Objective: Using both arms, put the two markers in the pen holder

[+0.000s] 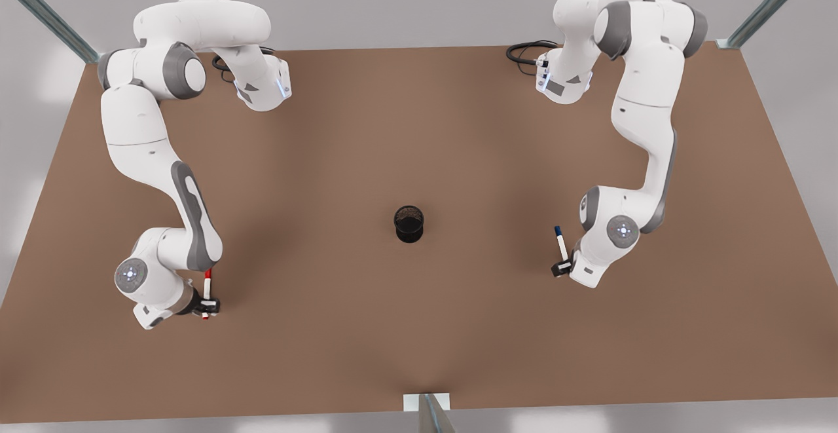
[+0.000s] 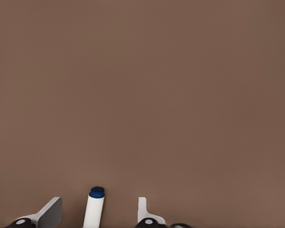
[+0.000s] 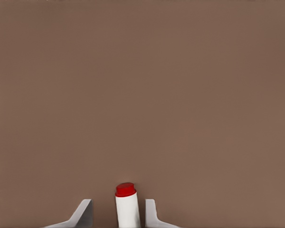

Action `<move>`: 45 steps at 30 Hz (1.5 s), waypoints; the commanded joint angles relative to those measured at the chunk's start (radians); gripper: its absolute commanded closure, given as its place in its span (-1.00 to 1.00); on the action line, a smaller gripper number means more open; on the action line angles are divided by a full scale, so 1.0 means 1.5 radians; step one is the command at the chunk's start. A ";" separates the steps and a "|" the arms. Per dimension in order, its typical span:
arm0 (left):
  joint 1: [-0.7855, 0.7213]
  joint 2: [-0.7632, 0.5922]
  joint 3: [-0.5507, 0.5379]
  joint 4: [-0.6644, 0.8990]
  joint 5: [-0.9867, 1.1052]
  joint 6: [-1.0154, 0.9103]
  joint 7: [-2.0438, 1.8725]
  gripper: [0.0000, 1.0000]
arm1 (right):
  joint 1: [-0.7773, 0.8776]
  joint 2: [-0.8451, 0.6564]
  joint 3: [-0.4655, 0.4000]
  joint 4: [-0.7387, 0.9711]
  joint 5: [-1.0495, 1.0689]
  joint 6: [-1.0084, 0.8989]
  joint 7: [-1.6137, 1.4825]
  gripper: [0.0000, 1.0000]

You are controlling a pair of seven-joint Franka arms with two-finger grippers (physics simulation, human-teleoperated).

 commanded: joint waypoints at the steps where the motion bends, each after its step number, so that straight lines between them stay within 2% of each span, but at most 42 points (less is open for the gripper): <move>1: 0.001 0.001 0.001 -0.002 0.002 0.005 -0.060 -0.42 | -0.001 -0.001 0.001 -0.001 -0.006 0.021 -0.019 0.02; 2: 0.001 0.005 0.001 -0.003 0.002 0.005 -0.056 -0.22 | -0.001 -0.001 0.000 -0.001 -0.005 0.020 -0.018 0.09; 7: 0.002 0.005 0.002 -0.003 0.025 0.005 -0.052 0.13 | -0.001 -0.001 0.001 -0.008 -0.005 0.019 -0.018 0.17; 9: 0.002 0.005 0.002 -0.003 0.025 0.005 -0.052 0.17 | -0.001 -0.001 0.001 -0.009 -0.005 0.019 -0.018 0.19; 11: 0.002 0.006 0.002 -0.003 0.025 0.005 -0.052 0.17 | -0.001 -0.001 0.001 -0.009 -0.005 0.020 -0.018 0.43; 15: 0.002 0.010 0.002 -0.002 0.026 0.005 -0.053 0.19 | 0.000 -0.007 0.003 -0.008 -0.005 0.019 -0.017 0.57; 16: 0.003 0.010 0.002 -0.002 0.026 0.005 -0.053 0.27 | 0.001 -0.025 0.009 -0.008 -0.005 0.006 -0.013 0.57; 18: 0.002 0.010 0.002 -0.002 0.026 0.005 -0.057 0.57 | 0.007 -0.074 0.026 -0.007 -0.005 -0.039 -0.008 0.57; 20: 0.003 0.010 0.002 -0.002 0.026 0.005 -0.056 0.57 | 0.017 -0.112 0.046 0.003 -0.005 -0.074 0.005 0.57; 24: 0.003 0.010 0.002 0.000 0.026 0.005 -0.056 0.57 | 0.040 -0.133 0.133 0.044 -0.007 -0.127 0.137 0.57; 27: -0.003 -0.001 0.002 0.040 0.026 -0.079 -0.049 0.57 | 0.134 -0.134 0.131 0.125 -0.008 -0.119 0.195 0.57; 31: 0.001 -0.020 -0.001 0.112 0.025 -0.204 0.038 0.57 | 0.236 -0.133 0.120 0.142 -0.016 -0.002 0.276 0.57; 33: 0.002 -0.035 -0.001 0.120 0.022 -0.242 0.085 0.57 | 0.271 -0.135 0.128 0.138 -0.091 0.062 0.359 0.57; 34: 0.003 -0.045 -0.002 0.145 0.017 -0.304 0.125 0.57 | 0.297 -0.135 0.131 0.137 -0.132 0.105 0.424 0.57; 36: 0.001 -0.066 -0.004 0.160 0.010 -0.375 0.177 0.57 | 0.341 -0.163 0.131 0.129 -0.176 0.122 0.535 0.57; 39: 0.002 -0.085 -0.009 0.197 -0.043 -0.463 0.279 0.57 | 0.391 -0.184 0.134 0.101 -0.345 0.141 0.728 0.57; 43: -0.004 -0.117 -0.034 0.198 -0.051 -0.495 0.419 0.57 | 0.430 -0.225 0.143 0.021 -0.543 0.145 0.999 0.57; 45: 0.002 -0.117 -0.035 0.212 -0.120 -0.489 0.612 0.57 | 0.429 -0.240 0.160 -0.029 -0.715 0.141 1.187 0.57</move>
